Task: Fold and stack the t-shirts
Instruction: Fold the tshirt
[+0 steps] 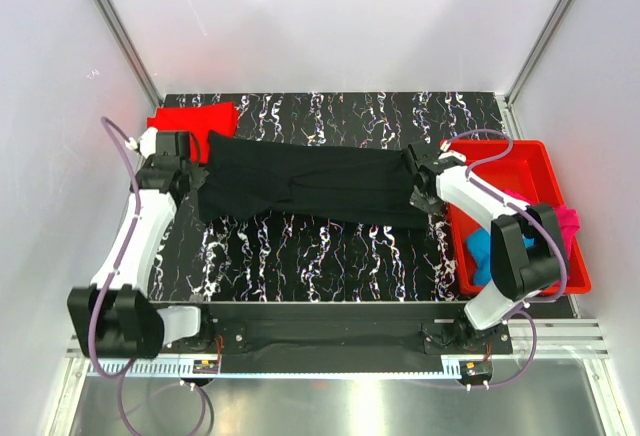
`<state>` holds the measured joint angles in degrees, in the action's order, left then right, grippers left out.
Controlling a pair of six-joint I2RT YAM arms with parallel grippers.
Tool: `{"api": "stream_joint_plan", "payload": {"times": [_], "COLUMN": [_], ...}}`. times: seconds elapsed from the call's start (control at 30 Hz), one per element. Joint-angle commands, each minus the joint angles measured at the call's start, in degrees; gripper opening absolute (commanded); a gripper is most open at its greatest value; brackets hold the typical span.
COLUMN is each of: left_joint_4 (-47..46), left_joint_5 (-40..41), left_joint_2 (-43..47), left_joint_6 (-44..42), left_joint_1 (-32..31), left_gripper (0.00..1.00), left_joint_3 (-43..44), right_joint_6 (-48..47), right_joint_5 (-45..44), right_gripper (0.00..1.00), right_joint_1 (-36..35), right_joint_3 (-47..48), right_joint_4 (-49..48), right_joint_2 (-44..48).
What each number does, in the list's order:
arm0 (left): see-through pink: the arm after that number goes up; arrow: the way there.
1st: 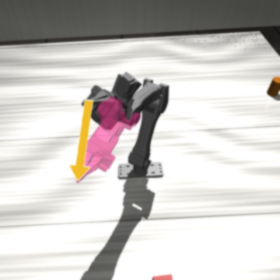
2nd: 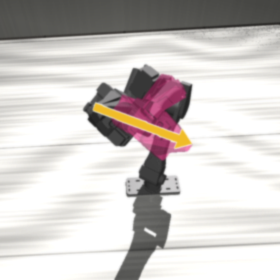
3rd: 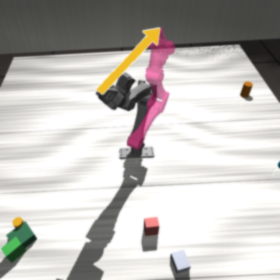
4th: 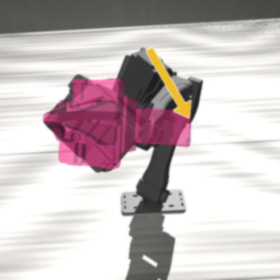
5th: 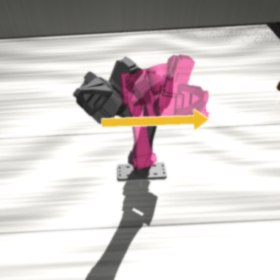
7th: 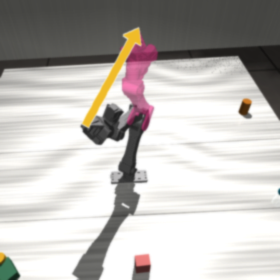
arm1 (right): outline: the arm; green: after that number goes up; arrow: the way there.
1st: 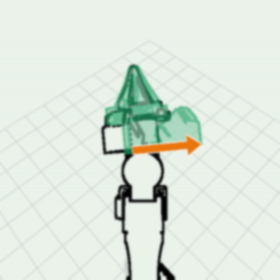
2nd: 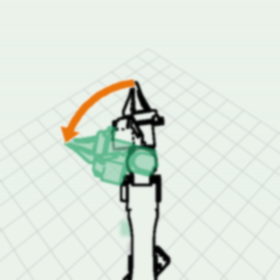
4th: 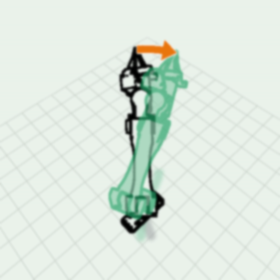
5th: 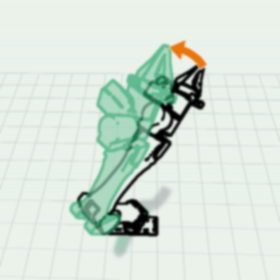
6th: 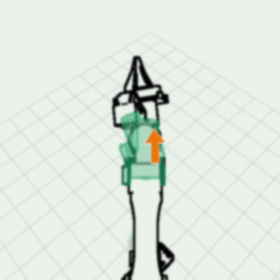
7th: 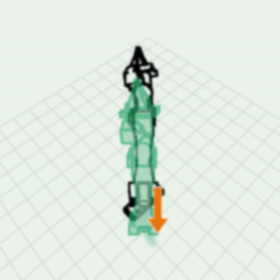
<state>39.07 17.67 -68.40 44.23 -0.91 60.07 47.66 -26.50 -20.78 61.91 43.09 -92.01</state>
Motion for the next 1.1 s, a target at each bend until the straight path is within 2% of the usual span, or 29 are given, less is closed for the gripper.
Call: {"api": "stream_joint_plan", "payload": {"times": [0.0, 0.17, 0.47, 0.67, 1.07], "left_joint_4": [-4.79, -8.57, -4.71, -3.30, 0.22], "left_joint_5": [-1.32, -7.64, -5.72, -5.46, 1.05], "left_joint_2": [-4.53, -11.30, -23.96, -27.40, -33.20], "left_joint_6": [-2.39, -6.43, -12.32, -12.24, -11.36], "left_joint_1": [0.91, 0.91, 0.82, 0.82, 0.91], "left_gripper": [0.00, 0.00, 0.00, 0.00, 0.00], "left_joint_3": [3.91, 7.24, 16.38, 18.85, 23.94], "right_joint_6": [-5.29, -10.83, -12.59, -12.33, -12.06], "right_joint_5": [-3.82, -1.01, -3.03, -2.94, -2.94], "right_gripper": [0.00, 0.00, 0.00, 0.00, 0.00], "right_joint_1": [1.61, 1.79, 3.28, 4.07, 4.69], "right_joint_3": [3.47, 6.37, 11.47, 13.85, 15.08], "right_joint_4": [-2.83, -6.70, -4.68, -3.10, -3.19], "right_joint_2": [-1.33, -4.66, -10.91, -13.54, -16.36]}}
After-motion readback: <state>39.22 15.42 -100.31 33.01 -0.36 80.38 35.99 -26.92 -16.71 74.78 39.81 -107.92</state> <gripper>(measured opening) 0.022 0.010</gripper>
